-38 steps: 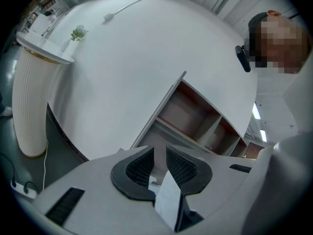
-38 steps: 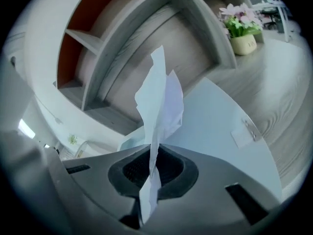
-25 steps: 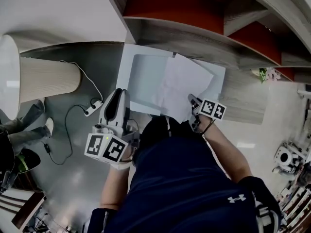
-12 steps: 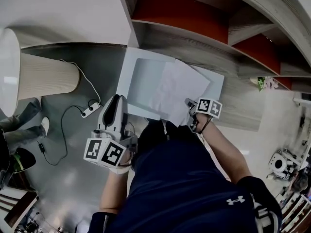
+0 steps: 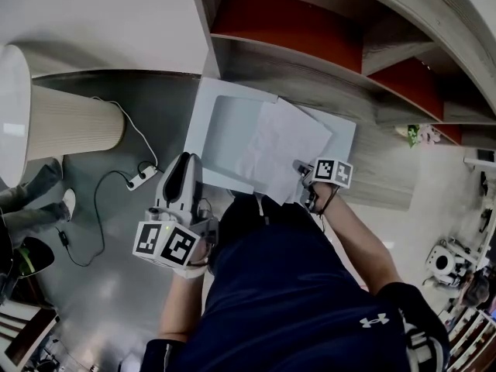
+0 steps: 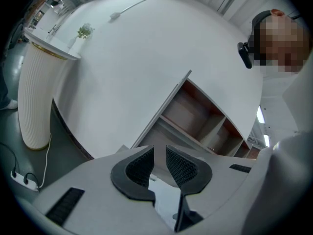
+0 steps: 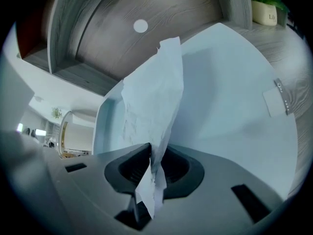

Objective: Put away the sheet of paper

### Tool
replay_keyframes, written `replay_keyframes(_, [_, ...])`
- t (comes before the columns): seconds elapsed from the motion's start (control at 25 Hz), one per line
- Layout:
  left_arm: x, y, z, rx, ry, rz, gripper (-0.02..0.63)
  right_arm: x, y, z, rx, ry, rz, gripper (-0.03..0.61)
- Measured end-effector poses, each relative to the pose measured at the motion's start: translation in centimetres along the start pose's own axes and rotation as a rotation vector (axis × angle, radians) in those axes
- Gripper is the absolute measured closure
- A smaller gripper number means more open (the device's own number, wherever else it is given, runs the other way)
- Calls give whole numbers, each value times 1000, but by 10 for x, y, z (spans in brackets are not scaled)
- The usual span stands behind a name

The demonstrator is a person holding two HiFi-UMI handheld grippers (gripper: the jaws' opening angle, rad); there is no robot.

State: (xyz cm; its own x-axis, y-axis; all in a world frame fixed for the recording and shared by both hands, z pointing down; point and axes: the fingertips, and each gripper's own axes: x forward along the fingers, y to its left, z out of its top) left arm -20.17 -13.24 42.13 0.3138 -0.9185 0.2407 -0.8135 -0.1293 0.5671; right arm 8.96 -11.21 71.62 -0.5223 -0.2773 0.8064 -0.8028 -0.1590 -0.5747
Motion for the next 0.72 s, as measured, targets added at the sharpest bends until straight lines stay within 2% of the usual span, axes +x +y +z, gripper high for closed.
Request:
replay_keyframes(0.16, [0,0,0,3,4,-2,526,6,11,2,-157,16,-31,529])
replay_keyframes(0.28, [0,1,-1,3,11,-1,526,17,23,3,-218,44,-27,541])
replay_keyframes(0.48, [0,2,-2,1,13,3,526,38,51,9,-218,73,32,543])
replay_keyframes(0.72, [-8,10,1,-3,1,29,526,57,77,7,-138,60,129,543])
